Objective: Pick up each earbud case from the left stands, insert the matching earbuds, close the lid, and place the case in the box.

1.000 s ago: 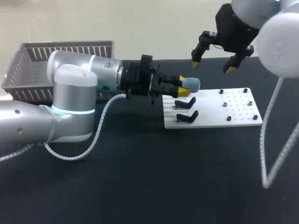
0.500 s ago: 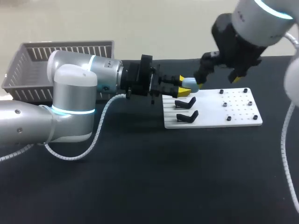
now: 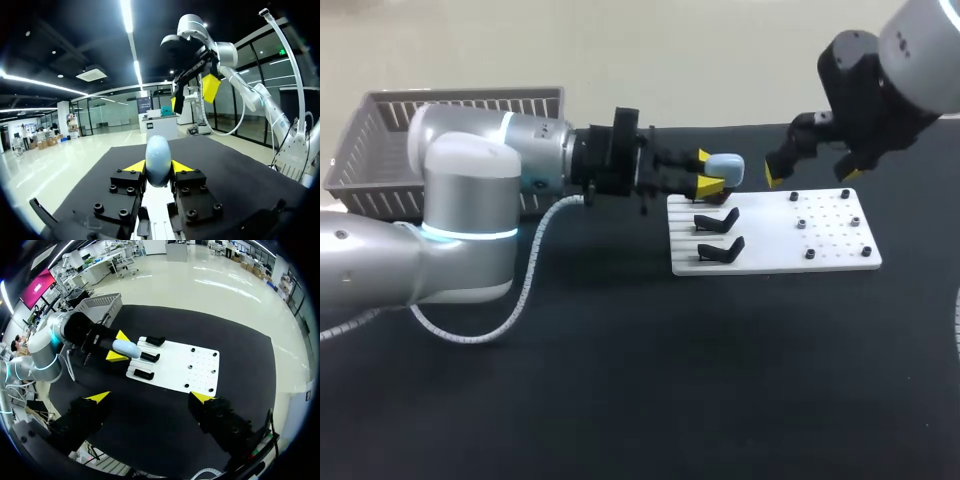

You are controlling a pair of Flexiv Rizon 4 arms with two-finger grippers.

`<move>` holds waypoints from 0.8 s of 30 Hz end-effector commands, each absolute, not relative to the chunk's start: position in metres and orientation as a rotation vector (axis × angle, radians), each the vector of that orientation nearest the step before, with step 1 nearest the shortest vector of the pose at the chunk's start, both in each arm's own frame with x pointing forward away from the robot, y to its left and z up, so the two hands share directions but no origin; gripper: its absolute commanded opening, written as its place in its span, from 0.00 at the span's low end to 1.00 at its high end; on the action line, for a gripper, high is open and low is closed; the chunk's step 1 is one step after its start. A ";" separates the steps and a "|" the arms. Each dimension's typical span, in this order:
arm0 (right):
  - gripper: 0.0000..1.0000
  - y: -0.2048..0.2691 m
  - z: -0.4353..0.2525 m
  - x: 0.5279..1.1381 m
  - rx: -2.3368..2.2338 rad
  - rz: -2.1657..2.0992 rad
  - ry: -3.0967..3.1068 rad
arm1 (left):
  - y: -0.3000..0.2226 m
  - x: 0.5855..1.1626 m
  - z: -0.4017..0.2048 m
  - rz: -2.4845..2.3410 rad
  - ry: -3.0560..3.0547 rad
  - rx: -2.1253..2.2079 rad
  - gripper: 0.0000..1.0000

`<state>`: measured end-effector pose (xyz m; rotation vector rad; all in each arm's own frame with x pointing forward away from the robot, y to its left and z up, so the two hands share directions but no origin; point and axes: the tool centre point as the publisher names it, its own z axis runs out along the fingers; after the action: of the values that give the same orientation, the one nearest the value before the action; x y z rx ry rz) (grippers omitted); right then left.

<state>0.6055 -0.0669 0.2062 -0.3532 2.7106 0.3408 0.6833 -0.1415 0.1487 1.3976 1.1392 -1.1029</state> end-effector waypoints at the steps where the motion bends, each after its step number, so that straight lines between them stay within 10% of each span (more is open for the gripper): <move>1: 1.00 -0.067 0.205 0.603 -0.343 0.339 2.684 | -0.122 0.651 0.169 -0.931 1.217 1.264 0.00; 24: 1.00 -0.067 0.205 0.603 -0.343 0.339 2.684 | 0.098 0.703 0.215 -0.200 1.713 1.115 0.00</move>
<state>0.6050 -0.0671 0.2055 -0.3475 2.6902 0.3412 0.7146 0.0686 0.2010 1.2338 1.6205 -0.4393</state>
